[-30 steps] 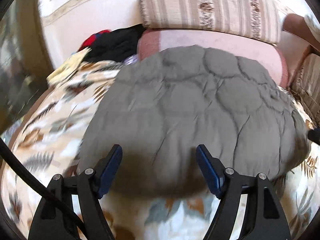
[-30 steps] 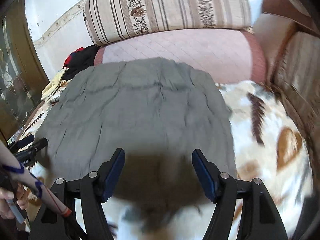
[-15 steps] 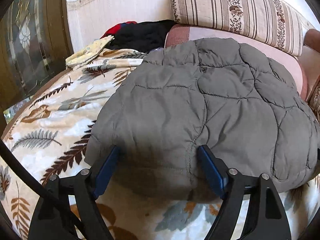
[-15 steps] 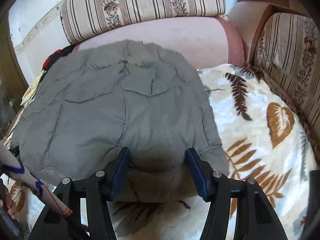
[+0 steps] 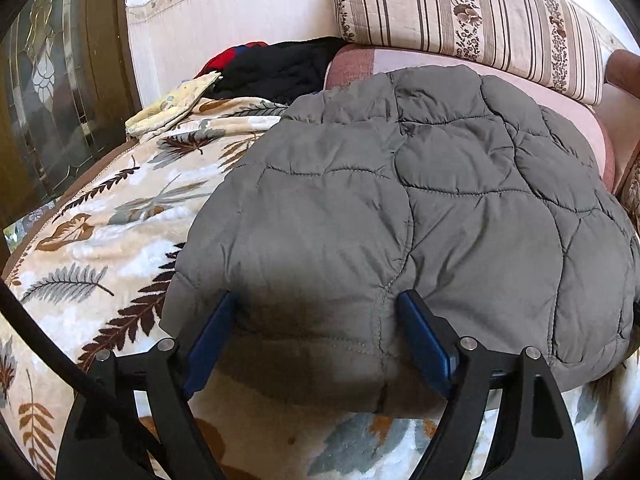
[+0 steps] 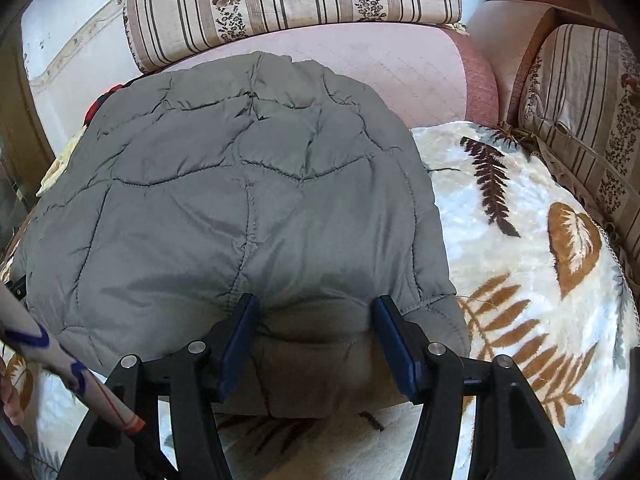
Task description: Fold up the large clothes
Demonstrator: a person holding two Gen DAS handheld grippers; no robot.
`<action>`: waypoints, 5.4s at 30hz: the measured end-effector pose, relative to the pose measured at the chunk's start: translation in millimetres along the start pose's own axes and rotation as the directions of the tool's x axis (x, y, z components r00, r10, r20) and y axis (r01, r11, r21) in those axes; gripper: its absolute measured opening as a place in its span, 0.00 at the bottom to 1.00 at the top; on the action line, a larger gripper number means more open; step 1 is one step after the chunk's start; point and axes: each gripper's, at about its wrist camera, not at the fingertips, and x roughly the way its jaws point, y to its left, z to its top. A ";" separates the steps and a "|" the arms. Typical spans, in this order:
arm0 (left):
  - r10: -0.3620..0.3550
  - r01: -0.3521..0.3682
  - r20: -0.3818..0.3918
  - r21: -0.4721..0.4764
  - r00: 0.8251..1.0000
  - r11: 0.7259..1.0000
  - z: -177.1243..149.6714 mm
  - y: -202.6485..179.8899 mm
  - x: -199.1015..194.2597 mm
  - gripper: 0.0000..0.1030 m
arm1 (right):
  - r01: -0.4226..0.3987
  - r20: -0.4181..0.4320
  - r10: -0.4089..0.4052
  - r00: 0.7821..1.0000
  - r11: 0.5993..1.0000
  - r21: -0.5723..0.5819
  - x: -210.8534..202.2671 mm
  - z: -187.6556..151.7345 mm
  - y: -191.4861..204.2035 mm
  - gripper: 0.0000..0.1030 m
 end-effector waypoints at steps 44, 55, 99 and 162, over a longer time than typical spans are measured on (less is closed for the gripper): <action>0.014 -0.014 0.001 0.008 1.000 1.000 -0.5 -1.6 0.2 0.82 | -0.039 0.052 0.037 0.998 0.998 0.050 -27.0 2.4 -8.7 0.56; -0.070 0.066 -0.028 -0.120 0.997 0.991 5.9 25.3 -17.0 0.81 | -0.051 0.073 0.046 0.996 0.996 0.075 -48.4 6.6 -12.7 0.56; -0.092 0.049 -0.152 -0.265 0.984 0.963 -3.1 62.9 -8.4 0.82 | -0.067 -0.087 0.103 0.991 0.937 0.343 -40.2 -9.0 -55.3 0.81; -0.166 0.155 -0.043 -0.187 0.985 0.970 32.0 44.5 10.6 0.44 | -0.050 0.090 0.040 0.995 0.993 0.105 -37.4 20.0 -21.5 0.37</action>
